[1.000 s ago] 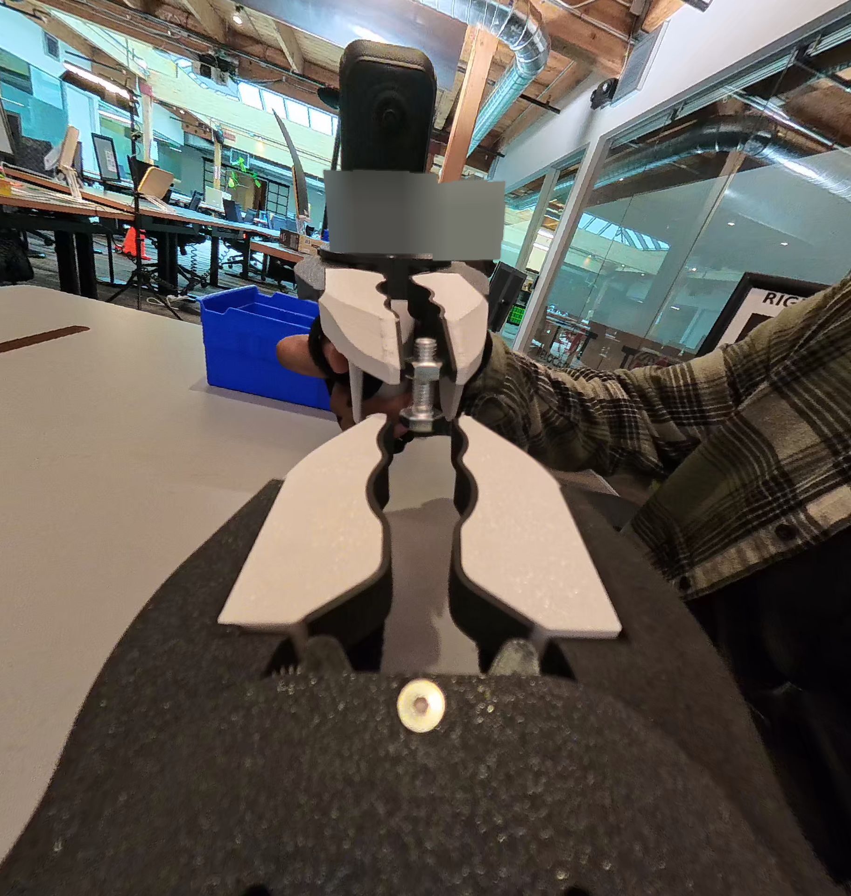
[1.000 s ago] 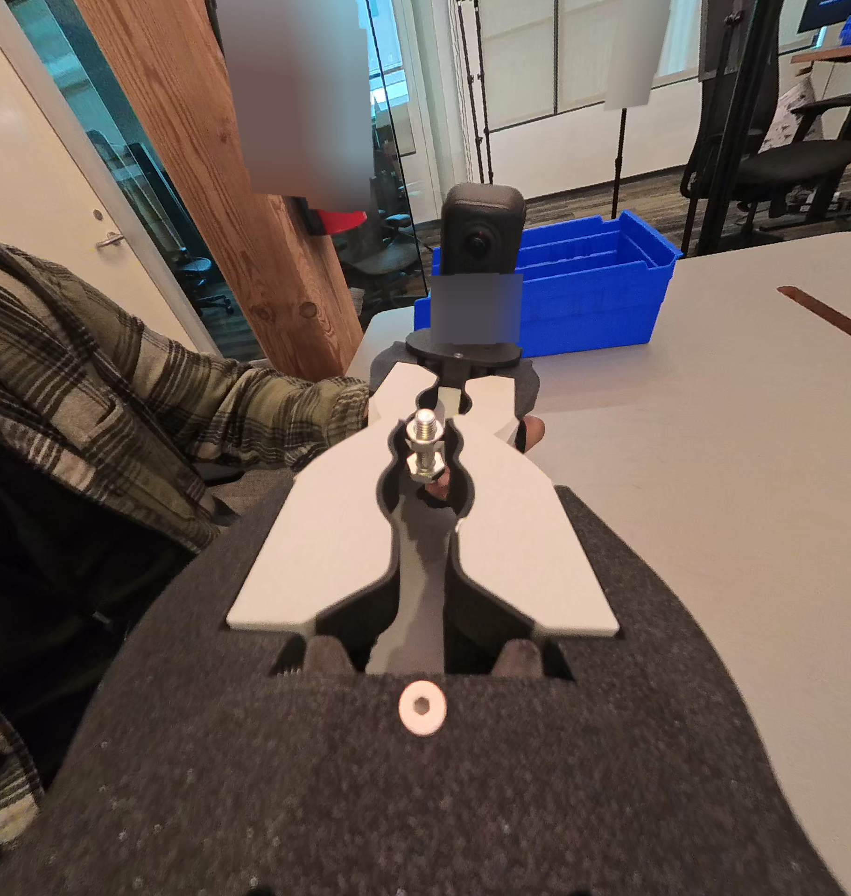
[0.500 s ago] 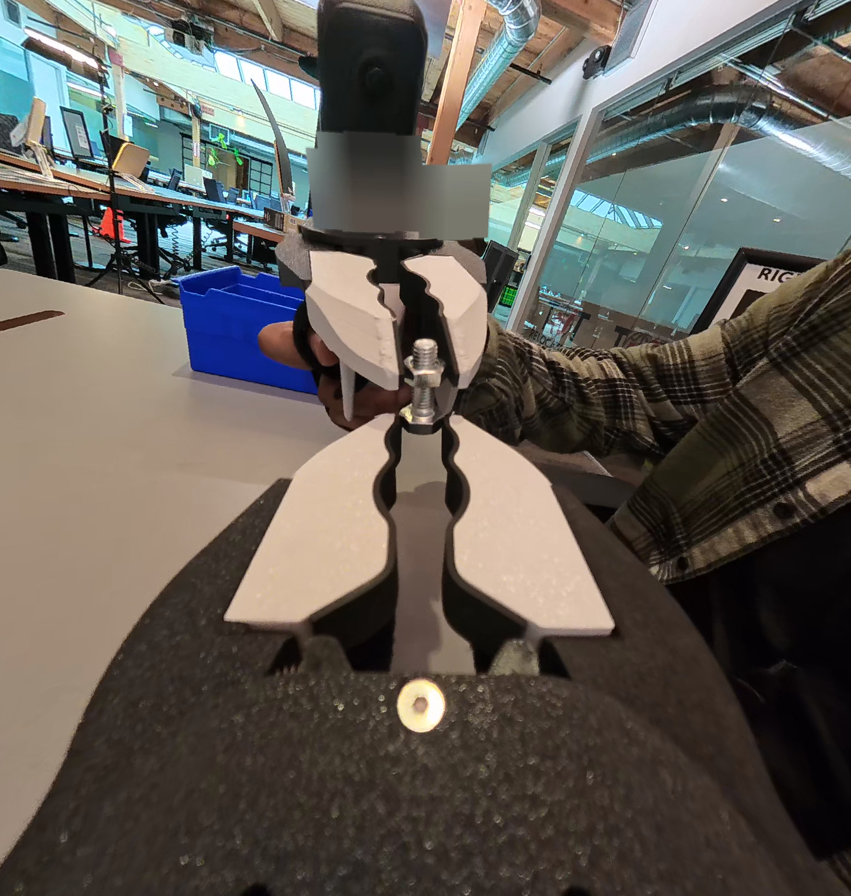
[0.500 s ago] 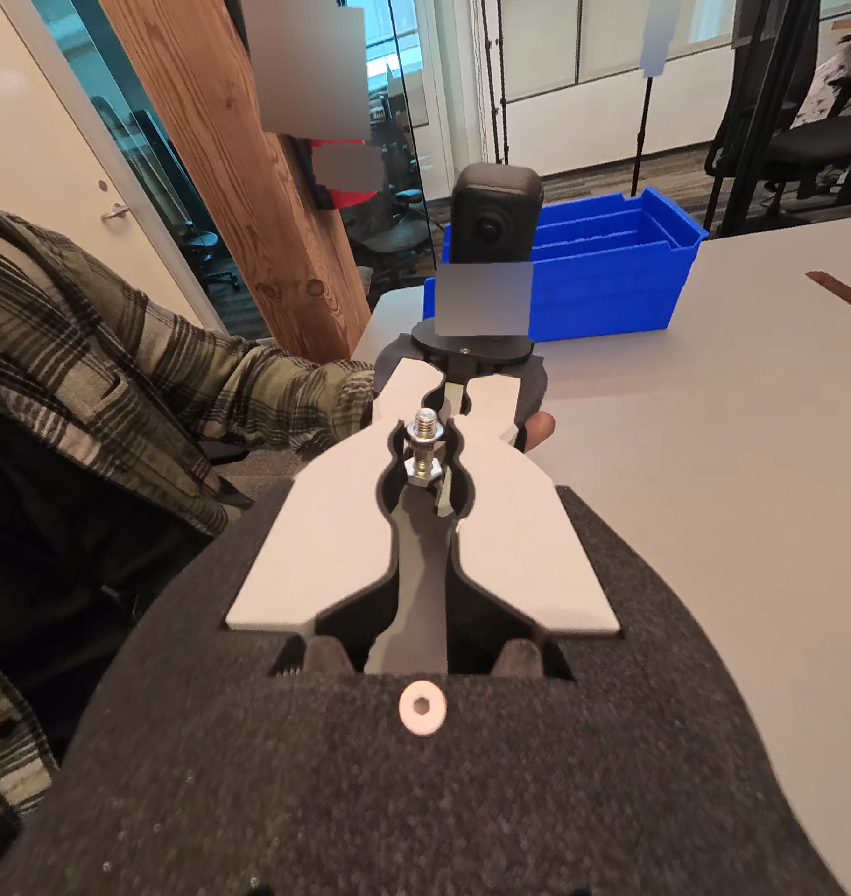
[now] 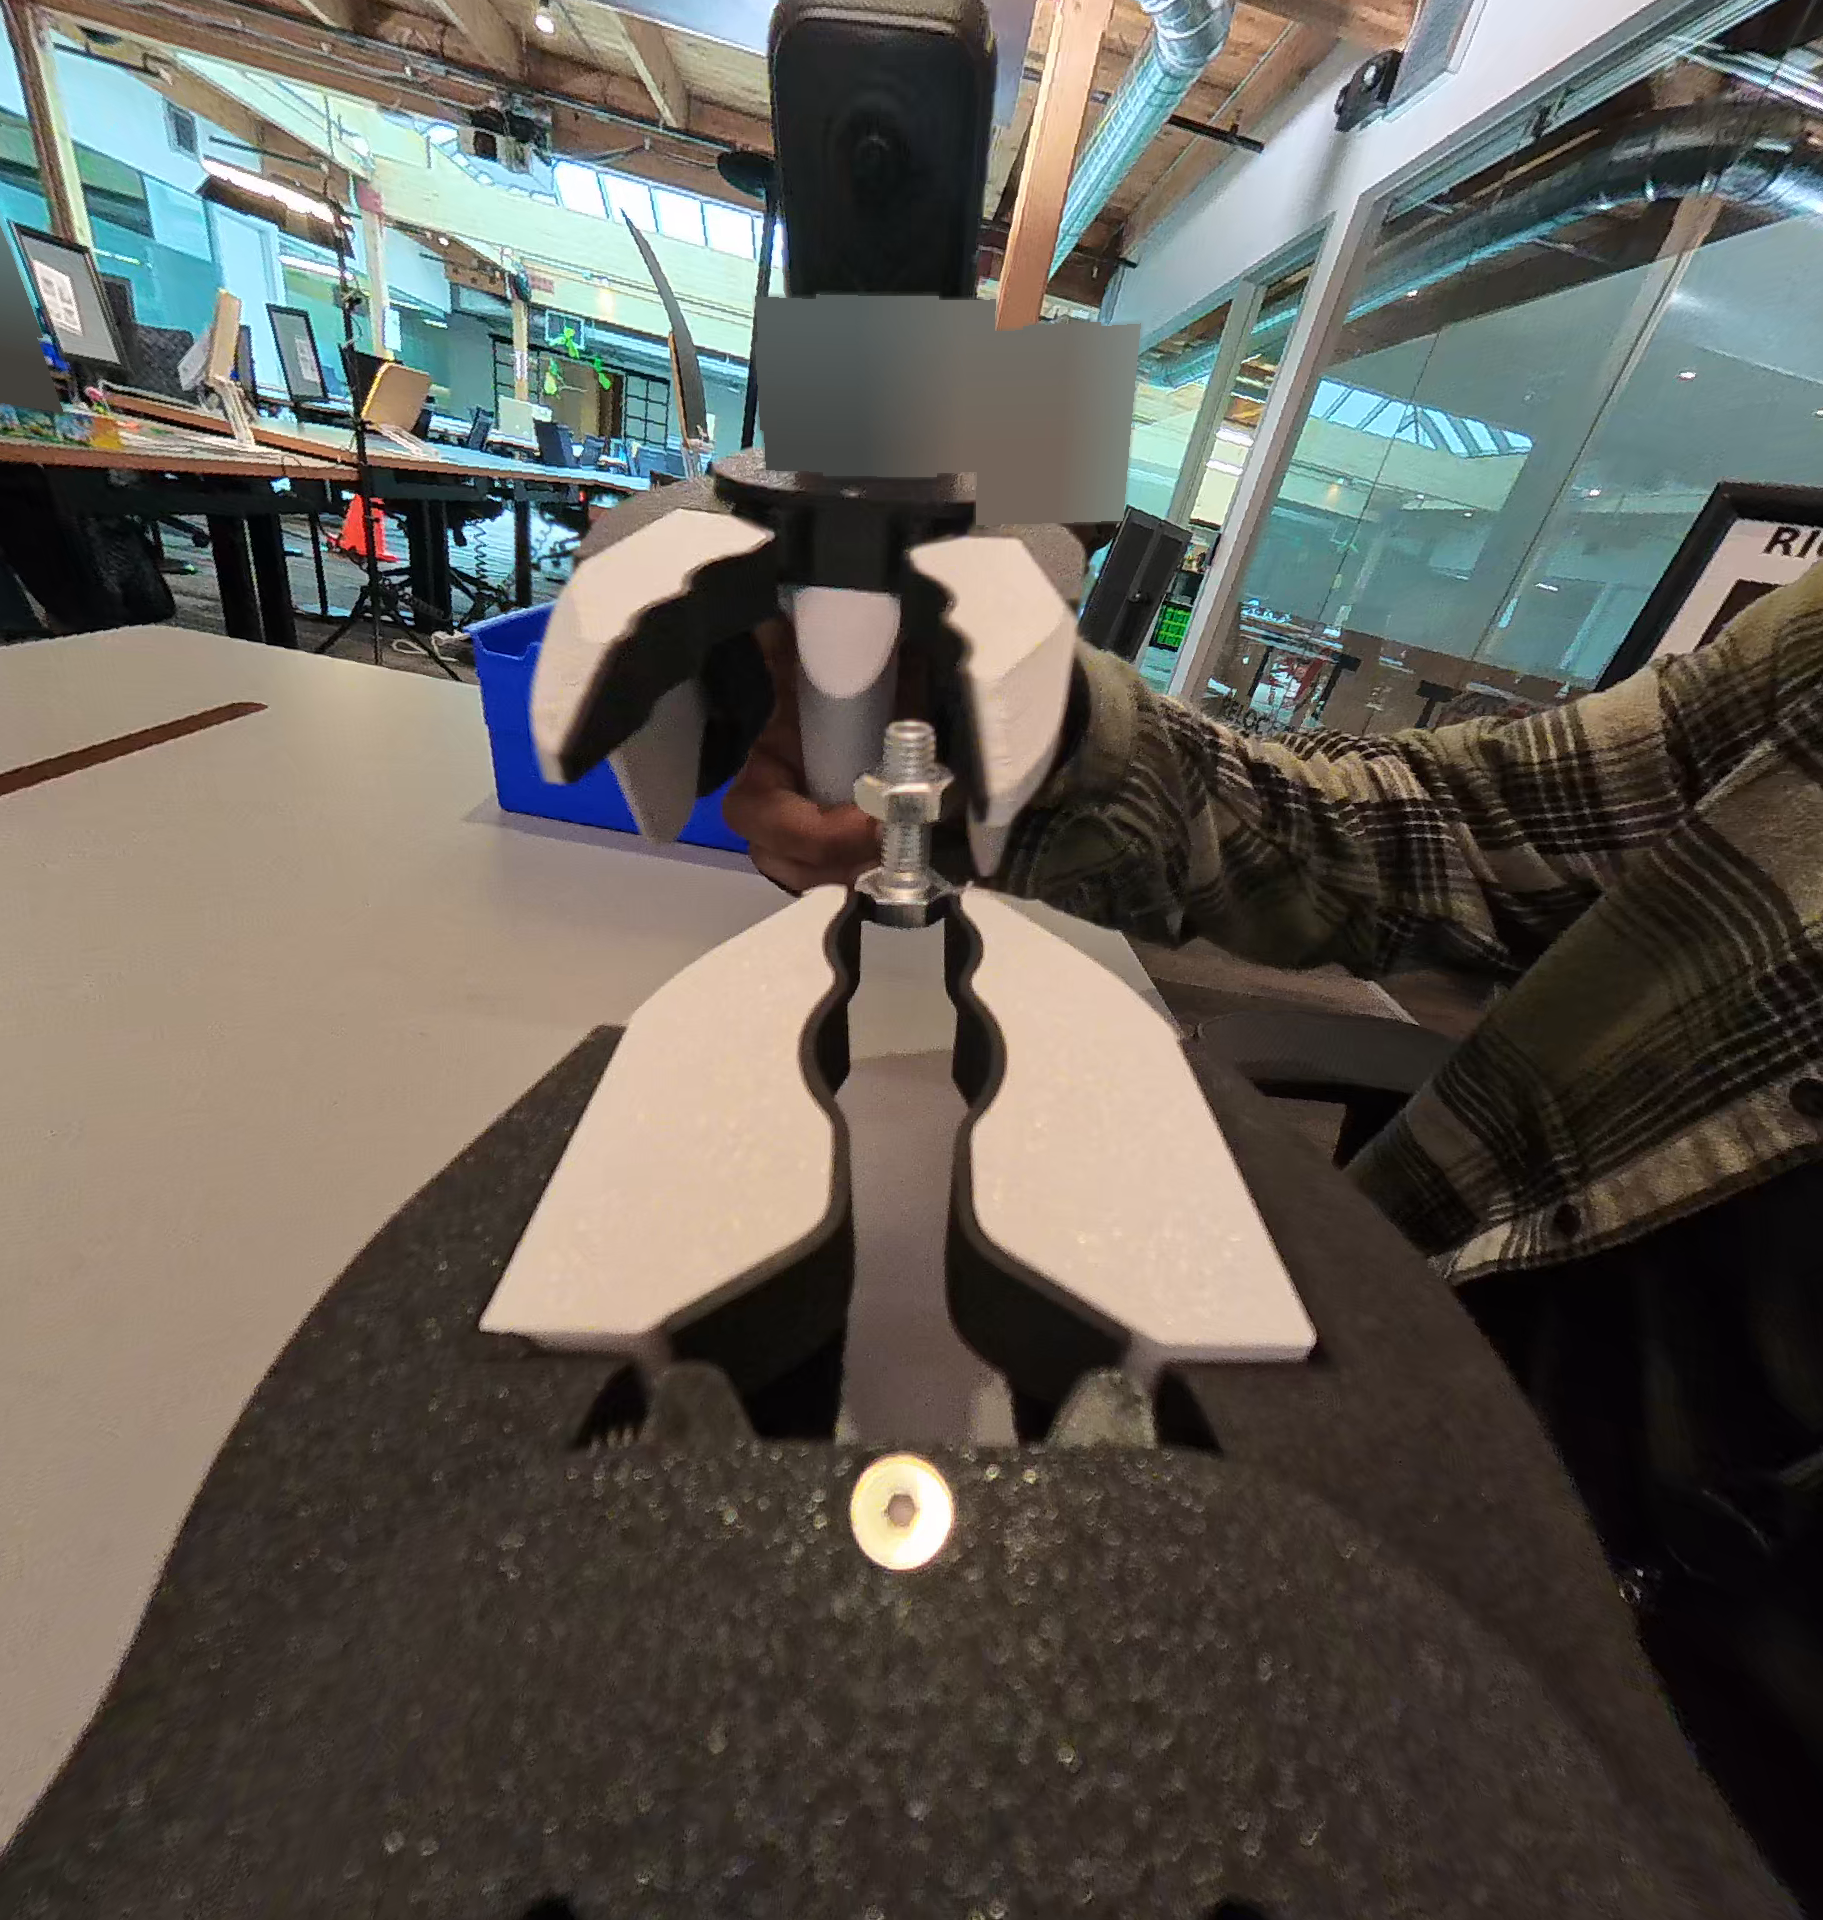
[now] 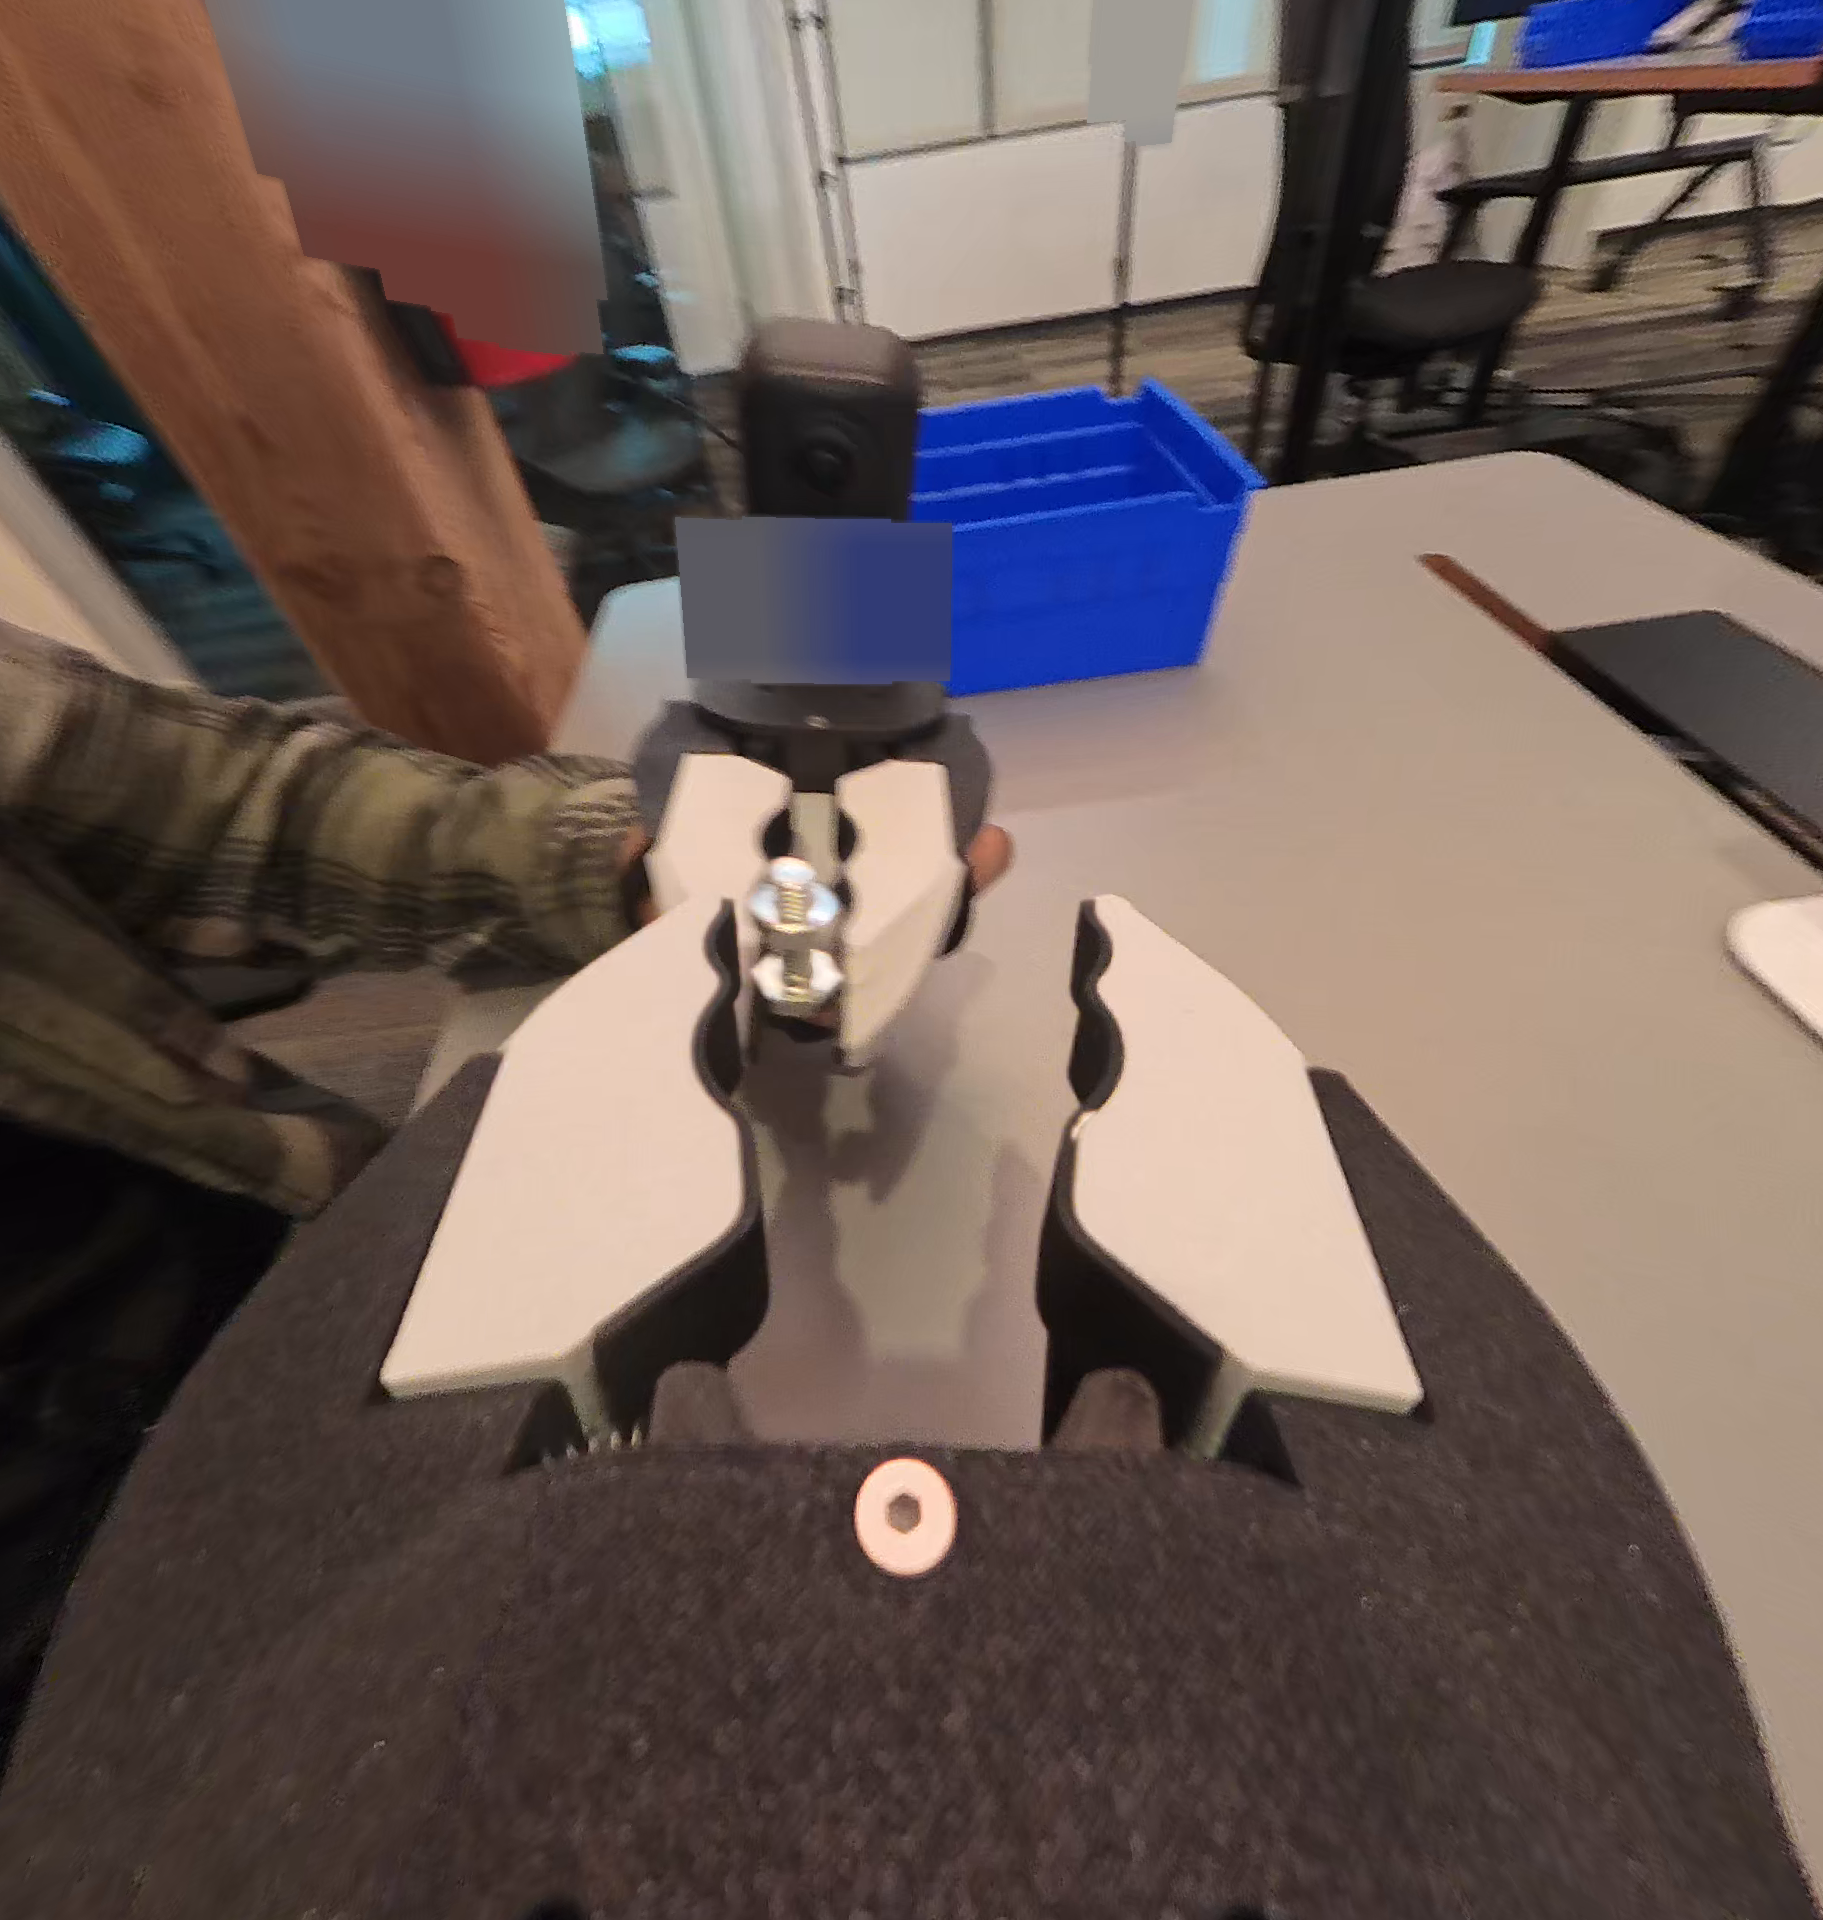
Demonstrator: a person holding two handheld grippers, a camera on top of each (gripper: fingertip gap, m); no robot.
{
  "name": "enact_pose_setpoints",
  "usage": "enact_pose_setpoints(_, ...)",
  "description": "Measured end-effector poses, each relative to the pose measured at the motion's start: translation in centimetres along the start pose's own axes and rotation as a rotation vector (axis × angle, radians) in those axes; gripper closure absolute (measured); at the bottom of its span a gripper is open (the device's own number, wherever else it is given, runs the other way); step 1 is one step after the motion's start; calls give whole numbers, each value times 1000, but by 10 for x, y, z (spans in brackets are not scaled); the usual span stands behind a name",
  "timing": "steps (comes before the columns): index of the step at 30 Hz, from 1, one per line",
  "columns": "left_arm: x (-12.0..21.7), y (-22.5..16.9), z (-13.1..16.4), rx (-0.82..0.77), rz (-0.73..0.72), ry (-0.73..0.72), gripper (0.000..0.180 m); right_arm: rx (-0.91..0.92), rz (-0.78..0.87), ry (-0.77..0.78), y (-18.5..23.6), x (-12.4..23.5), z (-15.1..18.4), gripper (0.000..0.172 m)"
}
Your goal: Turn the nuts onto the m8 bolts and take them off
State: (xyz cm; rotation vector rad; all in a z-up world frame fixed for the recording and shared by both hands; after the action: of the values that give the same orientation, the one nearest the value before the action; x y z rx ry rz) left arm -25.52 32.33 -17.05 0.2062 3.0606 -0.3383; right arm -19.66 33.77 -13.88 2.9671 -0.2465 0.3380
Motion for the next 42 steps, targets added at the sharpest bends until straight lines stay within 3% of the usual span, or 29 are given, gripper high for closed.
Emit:
enact_pose_setpoints(13,2,1,-2,2,-11,-24,165,51,87,16,-9,11,-7,98)
enact_pose_setpoints(15,5,2,-4,16,-7,-45,165,51,90,-32,-9,17,-12,106)
enact_pose_setpoints(20,4,0,-5,10,-4,-56,165,59,58,-24,-2,4,-15,99)
enact_pose_setpoints(25,7,0,-9,11,-3,-90,165,20,89,-76,-13,21,-15,103)
enact_pose_setpoints(30,5,-2,-10,17,17,-115,165,36,20,-78,-2,1,-21,102)
enact_pose_setpoints(37,11,-1,-15,18,10,-160,165,0,26,-148,-9,16,-25,103)
enact_pose_setpoints(42,9,-3,-15,3,11,-168,166,24,13,-82,-5,-6,-24,99)
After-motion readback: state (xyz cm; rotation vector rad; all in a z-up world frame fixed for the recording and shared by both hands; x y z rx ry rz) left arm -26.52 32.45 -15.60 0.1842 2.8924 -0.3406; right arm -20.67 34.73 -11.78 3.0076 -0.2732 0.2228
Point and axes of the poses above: each gripper's, where its closed fingertips meet, x back along the fingers, z out of its underside, y = z × x across the jaws, the point moved 4 cm from there along x, back along the fingers, and after that the axes turned 4 degrees about -z, right-handed, at the moved point
